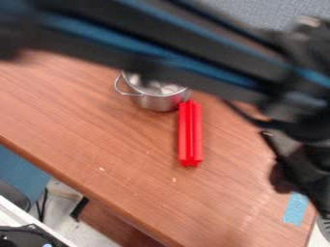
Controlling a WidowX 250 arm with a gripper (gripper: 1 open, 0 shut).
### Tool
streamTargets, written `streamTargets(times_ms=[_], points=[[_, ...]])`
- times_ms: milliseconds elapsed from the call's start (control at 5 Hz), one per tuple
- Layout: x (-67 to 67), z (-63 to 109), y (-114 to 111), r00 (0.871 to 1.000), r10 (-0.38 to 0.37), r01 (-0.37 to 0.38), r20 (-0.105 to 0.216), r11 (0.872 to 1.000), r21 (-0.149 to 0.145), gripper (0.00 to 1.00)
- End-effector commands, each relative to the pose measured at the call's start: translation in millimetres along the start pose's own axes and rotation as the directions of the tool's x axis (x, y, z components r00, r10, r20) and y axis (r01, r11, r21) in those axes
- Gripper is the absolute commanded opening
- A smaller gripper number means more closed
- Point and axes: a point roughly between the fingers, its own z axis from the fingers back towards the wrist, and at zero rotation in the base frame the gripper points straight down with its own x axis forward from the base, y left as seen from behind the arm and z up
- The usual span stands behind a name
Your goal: Move the red object from the metal pot to the table
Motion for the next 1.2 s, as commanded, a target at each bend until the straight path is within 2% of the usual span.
streamTargets(times_ms=[0,200,400,600,800,1000], points=[[61.3,17.8,-8.8,0.997,0.029,-0.029,0.072,1.000,0.005,1.00],[12.1,21.3,1.5,0.992,0.109,-0.110,0.068,0.994,0.003,0.00],[-26.9,19.9,38.1,0.965,0.246,-0.247,0.093,0.969,-0.003,0.00],[-30.3,-6.0,55.1,0.963,0.251,-0.254,0.101,0.967,0.020,1.00],[-24.7,12.6,80.7,0.964,0.252,-0.254,0.083,0.967,0.020,1.00],[-12.3,42.0,105.1,0.967,0.240,-0.241,0.091,0.971,0.000,0.00]])
